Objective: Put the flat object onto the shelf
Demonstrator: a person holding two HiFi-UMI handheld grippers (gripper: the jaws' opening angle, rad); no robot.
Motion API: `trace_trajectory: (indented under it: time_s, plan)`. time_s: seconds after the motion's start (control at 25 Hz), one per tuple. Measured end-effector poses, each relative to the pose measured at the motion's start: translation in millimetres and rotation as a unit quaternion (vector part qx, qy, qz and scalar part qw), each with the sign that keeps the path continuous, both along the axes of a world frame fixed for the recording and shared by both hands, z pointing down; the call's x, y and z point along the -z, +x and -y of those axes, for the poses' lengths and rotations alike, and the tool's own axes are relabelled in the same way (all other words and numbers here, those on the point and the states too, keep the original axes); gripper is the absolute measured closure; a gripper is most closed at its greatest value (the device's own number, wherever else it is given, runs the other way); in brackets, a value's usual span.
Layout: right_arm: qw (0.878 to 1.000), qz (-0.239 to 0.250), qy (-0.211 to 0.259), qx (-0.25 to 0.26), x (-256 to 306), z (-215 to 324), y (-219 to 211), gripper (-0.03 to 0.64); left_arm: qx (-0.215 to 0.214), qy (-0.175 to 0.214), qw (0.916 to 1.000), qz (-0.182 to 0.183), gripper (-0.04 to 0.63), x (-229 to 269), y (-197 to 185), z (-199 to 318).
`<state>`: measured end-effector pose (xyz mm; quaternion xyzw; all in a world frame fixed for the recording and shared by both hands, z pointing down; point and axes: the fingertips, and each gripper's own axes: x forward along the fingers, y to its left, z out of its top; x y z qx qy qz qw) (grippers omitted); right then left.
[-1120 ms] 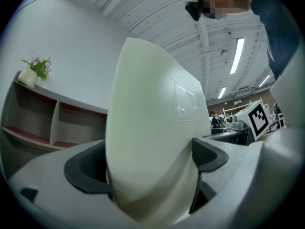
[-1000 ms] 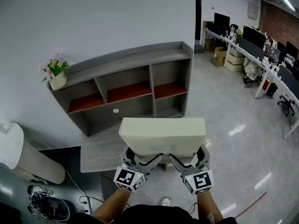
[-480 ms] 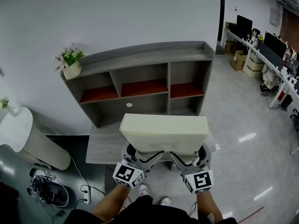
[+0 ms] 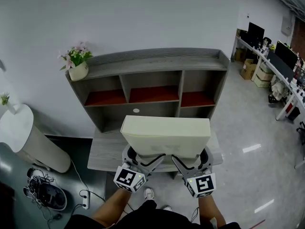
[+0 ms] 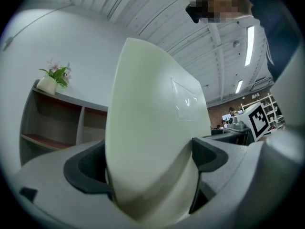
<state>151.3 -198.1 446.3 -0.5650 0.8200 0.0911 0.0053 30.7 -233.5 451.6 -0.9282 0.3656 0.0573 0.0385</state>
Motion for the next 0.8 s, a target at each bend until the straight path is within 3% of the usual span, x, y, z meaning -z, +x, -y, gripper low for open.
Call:
trace_trajectory:
  time_s: [0.8]
  plan:
    - [0.999,-0.018,0.026,0.038,32,127,-51,0.137,0.033,0.028,0.9989,-0.018,0.051,31,-53,119]
